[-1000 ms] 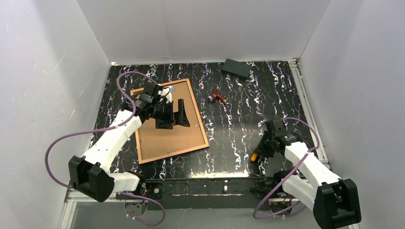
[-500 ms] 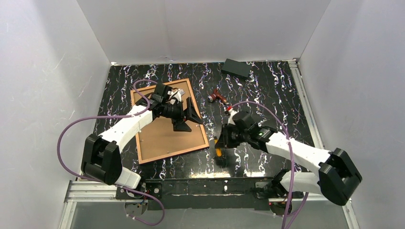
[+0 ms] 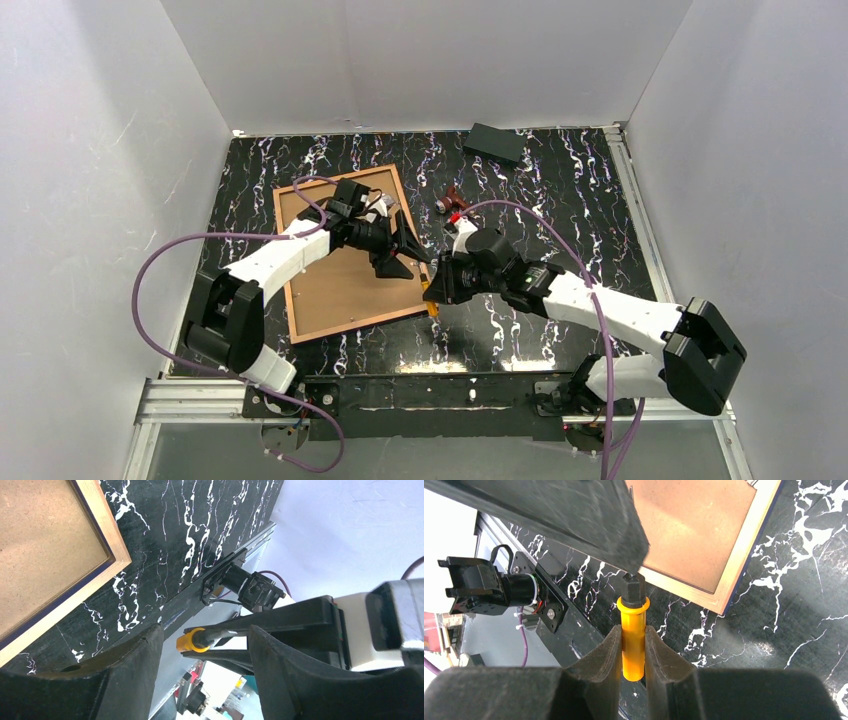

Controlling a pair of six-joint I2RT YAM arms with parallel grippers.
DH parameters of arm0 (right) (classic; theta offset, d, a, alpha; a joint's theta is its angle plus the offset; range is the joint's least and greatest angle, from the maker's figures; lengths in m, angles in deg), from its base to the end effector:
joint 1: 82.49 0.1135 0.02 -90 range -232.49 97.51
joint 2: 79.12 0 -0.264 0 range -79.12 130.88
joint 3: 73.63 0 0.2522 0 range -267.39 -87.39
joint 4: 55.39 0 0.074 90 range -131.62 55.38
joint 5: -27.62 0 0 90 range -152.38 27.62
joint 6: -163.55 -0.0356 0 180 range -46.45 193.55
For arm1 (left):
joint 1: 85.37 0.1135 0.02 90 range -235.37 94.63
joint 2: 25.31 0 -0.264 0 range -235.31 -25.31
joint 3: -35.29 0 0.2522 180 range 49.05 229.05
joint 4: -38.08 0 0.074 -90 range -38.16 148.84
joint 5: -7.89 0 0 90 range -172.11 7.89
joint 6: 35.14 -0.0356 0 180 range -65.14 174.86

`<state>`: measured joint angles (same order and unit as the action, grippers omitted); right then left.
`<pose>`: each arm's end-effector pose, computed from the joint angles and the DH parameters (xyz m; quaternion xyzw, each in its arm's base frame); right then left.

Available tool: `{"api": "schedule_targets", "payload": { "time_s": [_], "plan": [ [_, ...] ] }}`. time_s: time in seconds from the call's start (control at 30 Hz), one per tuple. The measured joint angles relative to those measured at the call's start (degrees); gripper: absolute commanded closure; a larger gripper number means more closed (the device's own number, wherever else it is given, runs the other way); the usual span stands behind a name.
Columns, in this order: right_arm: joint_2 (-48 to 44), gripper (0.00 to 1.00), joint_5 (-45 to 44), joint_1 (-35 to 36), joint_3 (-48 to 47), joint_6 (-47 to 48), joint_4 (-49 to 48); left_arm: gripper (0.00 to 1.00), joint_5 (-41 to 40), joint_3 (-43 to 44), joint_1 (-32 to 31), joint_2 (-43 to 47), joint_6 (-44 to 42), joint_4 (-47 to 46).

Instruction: Take the photo out of the frame

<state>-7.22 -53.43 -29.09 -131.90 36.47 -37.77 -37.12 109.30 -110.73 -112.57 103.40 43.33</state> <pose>0.1604 0.2252 0.2484 -0.1612 0.8545 0.3951 0.2961 0.3027 -0.1713 0.2879 0.0683 0.7794 -0.5726 0.2447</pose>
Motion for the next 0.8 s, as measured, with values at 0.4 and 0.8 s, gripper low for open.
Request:
{"api": "schedule_targets", "payload": {
  "time_s": [0.4, 0.8],
  "plan": [
    [3.45, 0.99, -5.29, 2.29, -4.24, 0.72, 1.49, 0.73, 0.42, -0.74, -1.03, -1.55, 2.21, -0.28],
    [4.59, 0.38, -10.95, 5.05, -7.98, 1.2, 7.63, 1.0, -2.4, -1.4, -1.25, -1.55, 3.26, 2.25]
  ]
}}
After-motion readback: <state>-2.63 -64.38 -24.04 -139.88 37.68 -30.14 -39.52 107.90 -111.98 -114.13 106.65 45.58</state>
